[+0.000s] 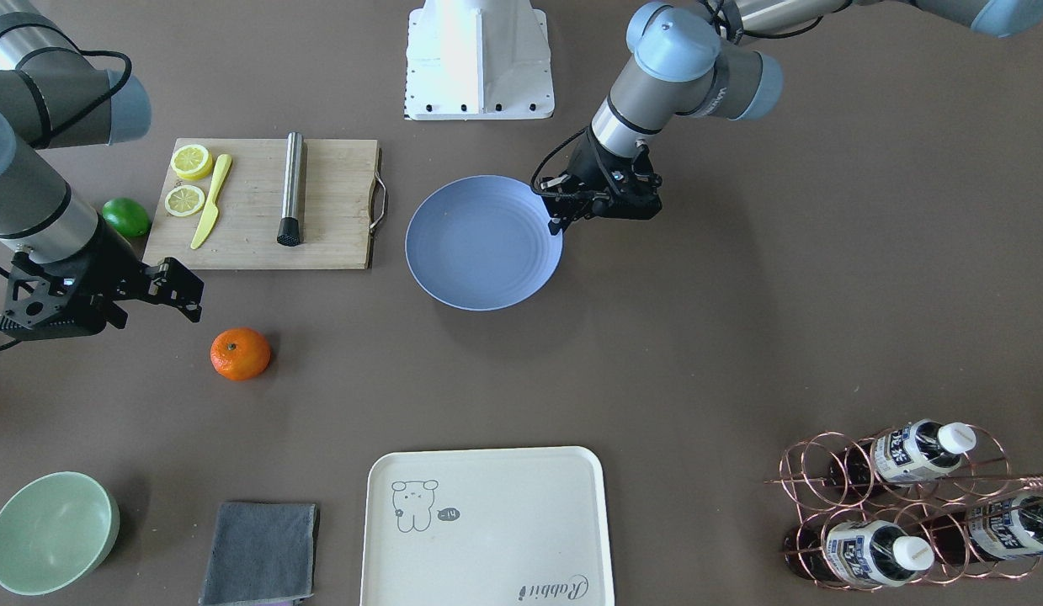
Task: Pick orange to plate
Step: 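Push the blue plate inward with the left gripper while the right moves to the orange, then close the right gripper on the orange while the left gripper holds the plate, then carry the orange with the right gripper over the blue plate while the left arm withdraws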
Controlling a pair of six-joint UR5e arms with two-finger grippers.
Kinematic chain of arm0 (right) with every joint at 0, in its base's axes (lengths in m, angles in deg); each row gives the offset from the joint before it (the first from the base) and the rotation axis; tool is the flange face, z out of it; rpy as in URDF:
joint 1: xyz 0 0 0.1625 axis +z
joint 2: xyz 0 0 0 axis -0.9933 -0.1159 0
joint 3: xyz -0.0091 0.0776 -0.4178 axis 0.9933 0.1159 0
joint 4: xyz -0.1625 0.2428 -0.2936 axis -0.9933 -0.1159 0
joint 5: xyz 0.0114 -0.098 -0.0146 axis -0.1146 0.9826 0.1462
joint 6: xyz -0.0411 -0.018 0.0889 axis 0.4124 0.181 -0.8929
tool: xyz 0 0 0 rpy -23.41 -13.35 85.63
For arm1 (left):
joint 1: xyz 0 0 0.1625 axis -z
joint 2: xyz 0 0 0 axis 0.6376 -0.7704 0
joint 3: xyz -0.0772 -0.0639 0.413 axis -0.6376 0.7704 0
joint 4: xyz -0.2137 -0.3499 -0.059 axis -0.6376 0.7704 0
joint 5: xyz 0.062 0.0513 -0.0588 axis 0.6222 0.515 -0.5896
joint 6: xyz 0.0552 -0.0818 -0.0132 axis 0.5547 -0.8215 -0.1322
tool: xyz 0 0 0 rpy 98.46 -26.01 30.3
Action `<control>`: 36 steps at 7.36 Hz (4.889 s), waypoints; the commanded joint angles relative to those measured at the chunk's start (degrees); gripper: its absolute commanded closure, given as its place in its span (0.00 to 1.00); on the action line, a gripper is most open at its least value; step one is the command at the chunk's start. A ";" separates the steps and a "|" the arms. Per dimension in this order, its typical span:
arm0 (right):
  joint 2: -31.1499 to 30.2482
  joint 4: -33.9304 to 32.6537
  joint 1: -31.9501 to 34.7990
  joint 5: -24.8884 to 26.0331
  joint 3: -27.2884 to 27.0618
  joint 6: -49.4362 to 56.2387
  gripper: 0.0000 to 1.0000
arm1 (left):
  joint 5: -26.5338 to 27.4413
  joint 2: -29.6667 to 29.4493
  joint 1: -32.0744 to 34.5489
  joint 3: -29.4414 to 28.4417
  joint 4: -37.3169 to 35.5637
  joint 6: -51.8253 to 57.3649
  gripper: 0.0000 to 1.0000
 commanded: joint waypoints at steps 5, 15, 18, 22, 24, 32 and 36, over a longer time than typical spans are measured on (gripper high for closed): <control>0.57 3.83 -5.33 2.49 3.62 -5.77 0.00 | 2.48 -1.09 -1.55 -2.99 0.25 -0.05 1.00; 8.57 3.92 -7.34 6.01 14.16 -8.32 0.00 | 2.74 -1.09 -2.08 -4.66 2.18 -0.13 0.02; 8.65 3.92 -7.61 5.75 13.56 -7.88 1.00 | 2.74 -1.09 -1.99 -4.48 2.18 -0.05 0.02; 9.27 3.13 -7.96 5.22 6.19 -11.89 1.00 | 0.37 0.65 8.17 -2.30 1.31 9.68 0.02; 9.88 3.04 -11.81 6.26 2.05 -17.25 1.00 | 0.71 6.43 10.23 3.92 -0.98 27.38 0.02; 22.19 -6.02 -28.52 24.36 4.49 -28.70 1.00 | -9.52 14.54 19.98 3.35 -0.28 34.83 0.02; 24.03 -5.84 -30.55 25.96 7.49 -30.28 1.00 | -10.18 15.43 22.09 2.55 -0.37 37.22 0.02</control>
